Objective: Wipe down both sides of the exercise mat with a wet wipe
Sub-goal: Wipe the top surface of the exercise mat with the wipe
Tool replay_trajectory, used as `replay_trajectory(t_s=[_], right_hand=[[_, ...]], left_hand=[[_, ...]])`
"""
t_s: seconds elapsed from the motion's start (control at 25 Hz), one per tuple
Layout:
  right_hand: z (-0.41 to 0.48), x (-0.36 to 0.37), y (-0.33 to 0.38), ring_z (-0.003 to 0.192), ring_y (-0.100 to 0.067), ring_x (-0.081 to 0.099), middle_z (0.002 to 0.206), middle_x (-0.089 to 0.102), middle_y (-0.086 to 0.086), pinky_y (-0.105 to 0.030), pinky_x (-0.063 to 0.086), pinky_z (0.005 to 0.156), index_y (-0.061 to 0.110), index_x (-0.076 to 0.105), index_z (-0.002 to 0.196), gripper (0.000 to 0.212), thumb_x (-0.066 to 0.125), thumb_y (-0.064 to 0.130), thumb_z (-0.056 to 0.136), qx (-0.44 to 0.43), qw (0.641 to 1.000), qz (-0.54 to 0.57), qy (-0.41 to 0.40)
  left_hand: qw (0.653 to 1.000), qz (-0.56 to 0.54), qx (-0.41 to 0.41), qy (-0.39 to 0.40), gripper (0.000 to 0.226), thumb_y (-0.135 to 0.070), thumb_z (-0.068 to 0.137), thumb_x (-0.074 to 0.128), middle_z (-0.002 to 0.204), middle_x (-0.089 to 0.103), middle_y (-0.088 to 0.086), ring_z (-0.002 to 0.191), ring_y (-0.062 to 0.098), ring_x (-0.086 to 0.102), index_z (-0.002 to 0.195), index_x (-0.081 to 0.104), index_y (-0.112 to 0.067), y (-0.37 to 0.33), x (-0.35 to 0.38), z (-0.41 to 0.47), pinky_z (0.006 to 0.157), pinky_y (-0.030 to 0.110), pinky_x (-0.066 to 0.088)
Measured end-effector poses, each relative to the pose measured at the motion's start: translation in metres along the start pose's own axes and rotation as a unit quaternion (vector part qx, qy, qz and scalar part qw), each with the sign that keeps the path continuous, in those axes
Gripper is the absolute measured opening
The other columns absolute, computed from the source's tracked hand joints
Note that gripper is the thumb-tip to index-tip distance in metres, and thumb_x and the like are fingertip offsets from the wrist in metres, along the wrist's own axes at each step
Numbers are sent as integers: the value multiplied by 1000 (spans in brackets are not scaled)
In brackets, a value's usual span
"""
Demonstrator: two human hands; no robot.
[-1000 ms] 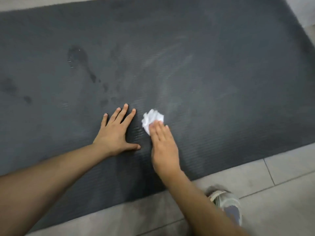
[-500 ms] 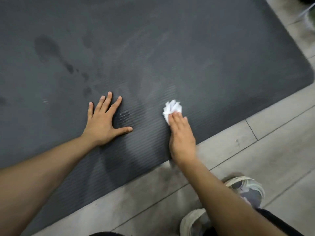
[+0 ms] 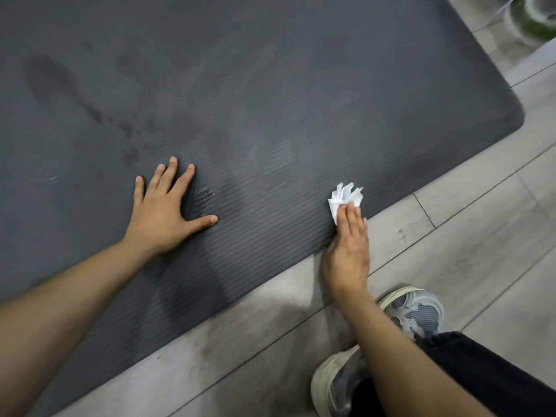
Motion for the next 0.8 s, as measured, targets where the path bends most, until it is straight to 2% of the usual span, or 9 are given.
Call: replay_trajectory(t_s=[0.12, 0.24, 0.32, 0.4, 0.48, 0.56, 0.64, 0.72, 0.8], right_hand=[[-71, 31, 96, 147, -27, 25, 155, 34, -15, -50, 26, 117, 0, 40, 146, 59, 46, -7, 87, -154, 984, 76, 43], [-157, 46, 174, 148, -24, 23, 155, 35, -12, -44, 26, 118, 2, 39, 147, 51, 32, 5, 96, -445, 879, 60, 161], [-124, 44, 151, 147, -23, 26, 155, 36, -11, -42, 24, 119, 4, 39, 147, 54, 38, 4, 94, -514, 842, 38, 162], [-44, 34, 95, 144, -26, 33, 152, 40, -14, -47, 26, 118, 3, 43, 145, 58, 43, 0, 86, -397, 911, 7, 110], [36, 7, 14, 145, -27, 30, 154, 36, -14, -48, 22, 119, 2, 41, 145, 59, 36, -4, 86, -111, 992, -5, 58], [48, 0, -9, 148, -25, 23, 157, 31, -12, -42, 13, 122, 3, 37, 147, 60, 35, -7, 89, 55, 998, 4, 24], [17, 19, 48, 146, -26, 26, 155, 34, -13, -40, 14, 122, 2, 40, 146, 58, 37, -6, 88, 31, 999, 29, 20], [-43, 50, 140, 145, -25, 31, 152, 40, -11, -40, 19, 119, 3, 46, 142, 57, 38, 0, 86, -139, 988, 47, 53], [-118, 68, 227, 143, -21, 33, 148, 47, -9, -39, 27, 116, 6, 51, 140, 56, 39, 10, 86, -355, 926, 50, 116]], left_hand=[[1000, -3, 0, -8, 109, -78, 75, 62, 172, 3, 3, 158, 23, 0, 162, 18, -31, -3, -3, -2, 126, 50, -6], [999, -13, 15, -31, 90, -61, 85, 69, 170, 15, 11, 157, 31, 13, 159, 31, -25, 1, -7, -6, 127, 50, 5], [998, -7, 22, -58, 74, -45, 94, 67, 167, 22, 17, 152, 39, 24, 156, 38, -19, 14, -13, -14, 126, 52, 18], [997, 27, 5, -77, 66, -33, 96, 66, 164, 26, 22, 148, 45, 30, 155, 41, -15, 36, -17, -24, 122, 55, 26], [995, 53, -19, -78, 64, -28, 96, 66, 162, 30, 25, 144, 49, 34, 154, 43, -13, 55, -21, -35, 119, 59, 30], [996, 58, -39, -61, 66, -28, 96, 66, 162, 31, 24, 144, 49, 34, 155, 41, -14, 63, -23, -43, 118, 60, 31], [996, 47, -59, -49, 67, -31, 97, 63, 164, 29, 21, 147, 46, 31, 157, 37, -17, 64, -27, -49, 120, 58, 29], [995, 43, -84, -45, 67, -34, 98, 60, 166, 26, 16, 151, 41, 27, 159, 34, -20, 66, -26, -55, 122, 54, 25], [993, 43, -102, -48, 66, -33, 100, 56, 168, 23, 12, 153, 36, 23, 160, 30, -22, 76, -24, -61, 124, 52, 21]])
Point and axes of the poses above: each hand's wrist, its own z-axis towards the middle knuckle, its own x-axis out of the palm, y = z × x, the point moved 8 cm from there along z, towards the middle knuckle
